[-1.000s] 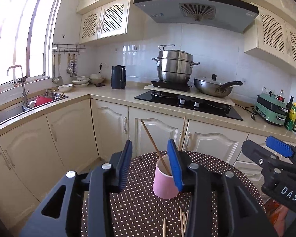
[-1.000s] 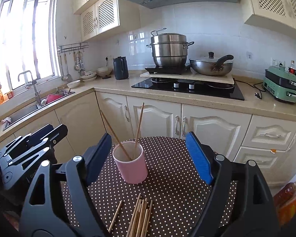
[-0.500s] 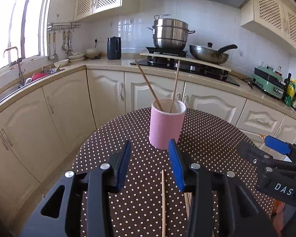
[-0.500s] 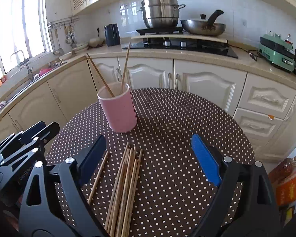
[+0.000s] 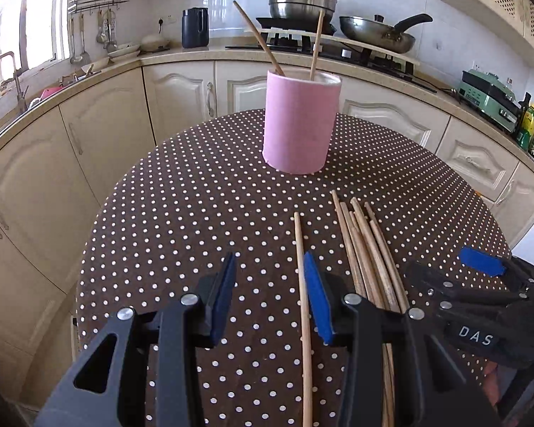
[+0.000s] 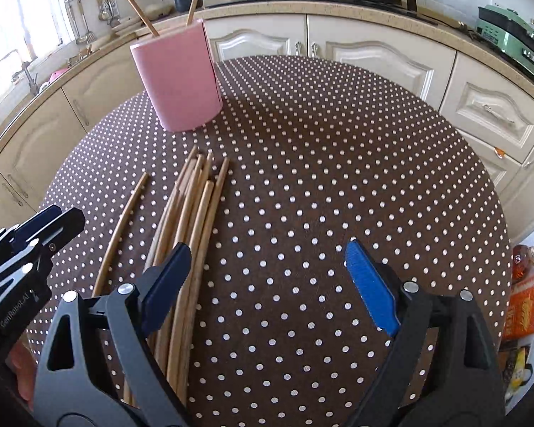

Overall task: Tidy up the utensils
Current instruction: 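Move the right gripper back to the chopsticks and grasp another one, then lift the chopstick with the right gripper and carry it over the pink cup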

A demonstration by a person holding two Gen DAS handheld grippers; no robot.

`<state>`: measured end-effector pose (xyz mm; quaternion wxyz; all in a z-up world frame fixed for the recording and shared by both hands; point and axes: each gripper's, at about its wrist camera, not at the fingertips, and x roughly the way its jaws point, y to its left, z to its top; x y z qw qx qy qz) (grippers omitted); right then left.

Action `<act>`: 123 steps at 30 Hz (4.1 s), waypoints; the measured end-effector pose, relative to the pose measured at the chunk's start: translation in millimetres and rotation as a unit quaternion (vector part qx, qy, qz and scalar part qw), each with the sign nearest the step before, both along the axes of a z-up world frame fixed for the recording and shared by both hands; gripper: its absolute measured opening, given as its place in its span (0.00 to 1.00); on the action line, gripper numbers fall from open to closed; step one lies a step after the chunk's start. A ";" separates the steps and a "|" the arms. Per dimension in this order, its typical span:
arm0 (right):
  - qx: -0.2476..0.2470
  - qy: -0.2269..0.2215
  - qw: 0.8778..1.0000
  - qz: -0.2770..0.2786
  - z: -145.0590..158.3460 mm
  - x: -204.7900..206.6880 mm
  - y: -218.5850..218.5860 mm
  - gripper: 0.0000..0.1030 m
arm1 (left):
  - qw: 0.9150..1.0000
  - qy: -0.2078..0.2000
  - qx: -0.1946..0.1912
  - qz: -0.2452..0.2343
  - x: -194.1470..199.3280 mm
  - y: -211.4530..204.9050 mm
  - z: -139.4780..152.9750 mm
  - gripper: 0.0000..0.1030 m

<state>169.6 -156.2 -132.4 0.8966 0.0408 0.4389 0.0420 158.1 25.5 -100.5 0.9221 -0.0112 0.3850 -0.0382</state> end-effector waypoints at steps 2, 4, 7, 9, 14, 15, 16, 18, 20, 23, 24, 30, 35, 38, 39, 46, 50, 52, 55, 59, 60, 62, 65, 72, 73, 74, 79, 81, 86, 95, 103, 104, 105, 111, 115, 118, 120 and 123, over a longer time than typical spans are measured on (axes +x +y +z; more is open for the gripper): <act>0.004 0.006 1.000 0.004 -5.3 -0.7 1.9 0.85 | 1.000 0.007 -0.007 -0.007 0.4 -1.1 -5.2 0.38; -0.003 0.005 1.000 0.003 -8.2 -1.1 4.6 0.85 | 1.000 0.013 -0.009 -0.012 2.5 -2.6 -9.3 0.38; -0.013 0.006 1.000 0.004 -10.7 -0.9 9.4 0.85 | 1.000 0.022 -0.010 -0.012 7.5 -4.1 -14.4 0.38; -0.016 0.008 1.000 0.003 -11.7 -0.4 10.3 0.85 | 0.999 0.029 -0.016 -0.014 10.9 -3.8 -17.6 0.38; -0.018 0.010 1.000 -0.008 -12.0 9.4 13.1 0.85 | 0.999 0.044 -0.021 -0.020 19.2 -5.9 -24.4 0.38; -0.019 0.010 1.000 -0.011 -11.7 11.5 13.8 0.85 | 0.999 0.042 -0.021 -0.019 19.8 -5.9 -23.6 0.38; -0.021 0.012 1.000 -0.014 -11.3 13.4 13.0 0.85 | 0.999 0.043 -0.021 -0.019 20.5 -6.3 -24.1 0.38; -0.022 0.018 0.999 -0.020 -12.1 19.1 13.1 0.85 | 0.999 0.042 -0.023 -0.018 21.6 -6.5 -25.0 0.39; -0.024 0.020 0.999 -0.025 -11.1 22.7 13.2 0.85 | 0.999 0.042 -0.026 -0.023 22.0 -6.9 -25.0 0.43; -0.050 0.023 0.998 -0.036 -13.0 25.9 17.2 0.85 | 0.998 0.043 -0.029 -0.031 24.7 -9.1 -25.2 0.47; -0.057 0.019 0.998 -0.036 -12.2 27.8 20.9 0.85 | 0.998 0.043 -0.028 -0.033 24.8 -9.8 -25.5 0.49; -0.052 0.014 0.998 -0.037 -14.7 34.4 26.9 0.84 | 0.998 0.044 -0.030 -0.036 24.6 -9.8 -25.9 0.51; -0.049 0.000 0.999 -0.021 -12.9 28.4 23.6 0.64 | 0.998 0.054 0.020 -0.032 30.3 -26.2 -26.8 0.56; -0.050 -0.009 0.999 -0.002 -9.7 23.8 24.3 0.36 | 0.997 0.056 0.043 -0.015 35.7 -34.3 -28.0 0.57; -0.052 -0.010 0.999 0.004 -9.5 22.6 25.1 0.33 | 0.998 0.056 0.041 -0.011 36.9 -34.0 -27.9 0.57; -0.038 -0.012 0.999 0.016 -8.3 18.6 18.2 0.17 | 0.998 0.054 0.043 0.013 36.8 -28.8 -26.7 0.32; -0.024 -0.011 1.000 0.008 -7.6 17.5 12.1 0.11 | 0.996 0.069 0.027 0.052 37.4 -20.8 -23.2 0.07; -0.013 -0.011 1.000 0.008 -7.5 15.6 8.7 0.09 | 0.997 0.068 0.017 0.040 36.2 -18.6 -22.5 0.06; 0.006 -0.011 1.000 0.016 -7.0 12.2 1.4 0.07 | 0.997 0.065 -0.005 0.028 34.0 -12.8 -22.2 0.06; 0.014 -0.023 0.999 0.026 -3.2 5.8 -2.1 0.07 | 0.998 0.055 -0.022 0.019 31.0 -8.4 -18.5 0.06; 0.016 -0.028 0.999 0.027 -2.0 3.8 -2.8 0.07 | 0.998 0.051 -0.023 0.017 30.6 -8.1 -16.9 0.06; 0.022 -0.033 0.999 0.026 -0.3 0.0 -5.2 0.07 | 0.998 0.047 -0.029 0.015 26.8 -8.4 -13.4 0.06; 0.030 -0.037 0.999 0.020 2.5 -2.5 -8.5 0.07 | 0.999 0.036 -0.035 0.011 22.6 -6.9 -7.1 0.06; 0.051 -0.065 0.997 0.002 19.8 -9.6 -24.9 0.07 | 0.998 0.023 -0.050 0.017 21.6 -0.7 7.8 0.06; 0.055 -0.071 0.996 0.000 22.9 -10.5 -27.0 0.07 | 0.998 0.018 -0.053 0.018 21.8 1.8 10.9 0.06; 0.060 -0.079 0.995 -0.003 27.1 -11.8 -29.4 0.07 | 0.998 0.013 -0.056 0.019 20.8 2.6 14.5 0.06; 0.080 -0.114 0.990 -0.018 50.4 -21.2 -38.1 0.07 | 0.997 -0.039 -0.062 -0.002 11.8 2.4 40.8 0.06; 0.079 -0.130 0.988 -0.024 60.5 -26.6 -40.0 0.07 | 0.997 -0.059 -0.059 -0.005 7.2 2.4 51.8 0.06; 0.078 -0.171 0.982 -0.030 82.7 -35.6 -38.6 0.07 | 0.993 -0.097 -0.061 0.001 -1.0 -1.6 78.2 0.06; 0.115 -0.224 0.966 -0.054 107.1 -48.4 -48.0 0.07 | 0.989 -0.133 -0.064 0.033 -12.9 -1.9 107.1 0.06; 0.132 -0.247 0.958 -0.063 126.7 -47.2 -49.2 0.07 | 0.987 -0.148 -0.064 0.020 -11.2 -4.7 121.2 0.06; 0.131 -0.252 0.957 -0.060 130.1 -46.5 -47.8 0.07 | 0.986 -0.152 -0.064 0.014 -11.4 -4.8 122.7 0.06; 0.129 -0.255 0.956 -0.060 133.3 -45.6 -47.3 0.07 | 0.985 -0.160 -0.065 0.007 -11.5 -5.0 125.3 0.06; 0.146 -0.273 0.948 -0.075 154.1 -34.6 -47.3 0.07 | 0.979 -0.191 -0.069 0.020 -6.3 -5.5 147.6 0.06; 0.151 -0.287 0.943 -0.075 171.2 -24.9 -41.4 0.07 | 0.975 -0.213 -0.063 0.022 -0.2 -7.4 165.8 0.06; 0.149 -0.300 0.940 -0.073 182.4 -17.9 -35.4 0.07 | 0.971 -0.228 -0.063 0.020 4.8 -6.6 180.4 0.06; 0.150 -0.306 0.937 -0.071 191.2 -11.1 -32.7 0.07 | 0.969 -0.236 -0.066 0.018 8.0 -6.5 189.7 0.06; 0.146 -0.318 0.934 -0.069 203.6 -2.3 -28.4 0.07 | 0.965 -0.252 -0.067 0.017 13.7 -6.5 201.8 0.06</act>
